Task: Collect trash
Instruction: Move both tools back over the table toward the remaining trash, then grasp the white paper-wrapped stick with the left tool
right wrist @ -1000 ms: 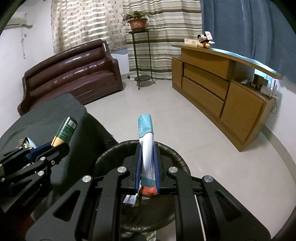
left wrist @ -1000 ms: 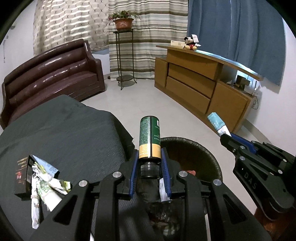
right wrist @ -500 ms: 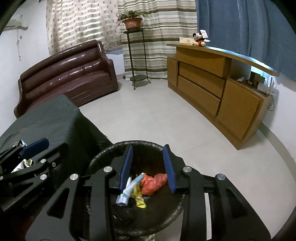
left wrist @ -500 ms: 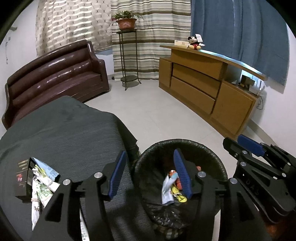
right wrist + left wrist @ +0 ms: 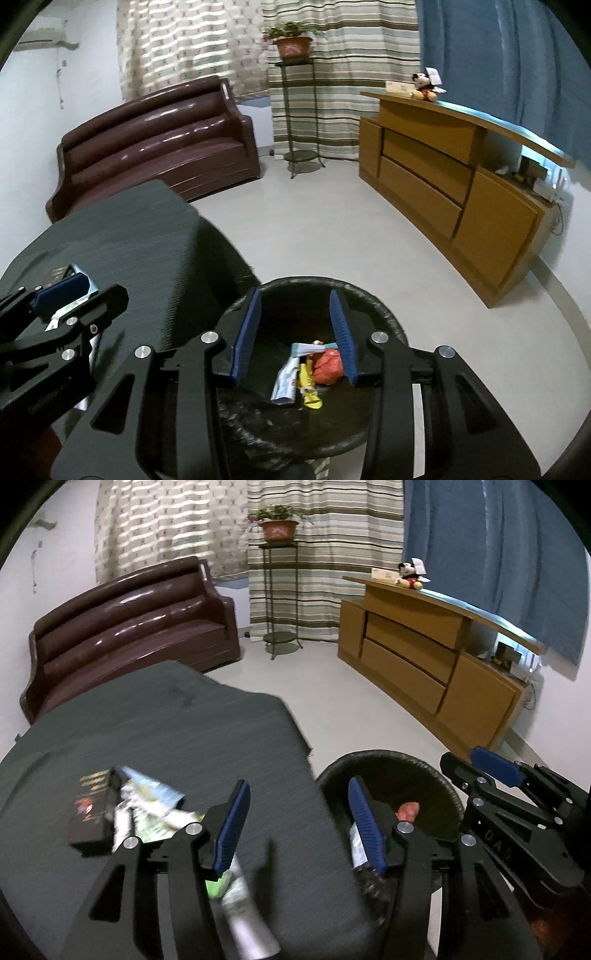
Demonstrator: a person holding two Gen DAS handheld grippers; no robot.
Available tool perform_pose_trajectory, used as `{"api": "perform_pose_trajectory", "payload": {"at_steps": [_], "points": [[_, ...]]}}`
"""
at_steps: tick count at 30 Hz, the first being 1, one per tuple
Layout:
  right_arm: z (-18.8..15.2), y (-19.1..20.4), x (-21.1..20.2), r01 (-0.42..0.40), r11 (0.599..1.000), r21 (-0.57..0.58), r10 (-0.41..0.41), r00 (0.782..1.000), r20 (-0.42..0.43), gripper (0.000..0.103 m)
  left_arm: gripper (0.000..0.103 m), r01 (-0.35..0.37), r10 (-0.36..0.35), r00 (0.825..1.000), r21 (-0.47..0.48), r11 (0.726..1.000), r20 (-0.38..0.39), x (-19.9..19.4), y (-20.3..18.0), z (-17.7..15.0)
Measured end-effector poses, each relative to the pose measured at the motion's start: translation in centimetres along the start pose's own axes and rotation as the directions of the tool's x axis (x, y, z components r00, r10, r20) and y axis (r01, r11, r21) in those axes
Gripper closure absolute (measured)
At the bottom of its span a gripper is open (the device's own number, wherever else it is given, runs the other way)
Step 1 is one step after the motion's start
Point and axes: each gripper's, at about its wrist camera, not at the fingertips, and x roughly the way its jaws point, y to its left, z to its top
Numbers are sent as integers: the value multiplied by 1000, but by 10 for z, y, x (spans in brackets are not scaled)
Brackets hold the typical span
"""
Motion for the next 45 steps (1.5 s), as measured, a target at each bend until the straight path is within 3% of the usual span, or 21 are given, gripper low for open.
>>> {"api": "perform_pose_trajectory", "payload": {"at_steps": [19,35,39,43,45], "points": [[-17,84,-13,-118,986,-117,112,992,-59,64,46,-152,144,987,-129,980,-68,-24,90,-45],[-31,103,-6,-146,981,-129,134,986,-100,64,47,-145,119,983,-195,970,-136,-10,110,-55],[-29,101,-4,-149,981,-125,136,985,-107,64,58,-127,101,984,-180,976,-145,-11,111,-59],[-30,102,-4,-149,981,-125,136,985,-108,64,80,-102,77,985,-163,981,-156,-7,108,-60],[-29,102,-3,-149,981,-124,135,985,-109,64,83,-94,70,986,-158,983,-154,-7,108,-61]]}}
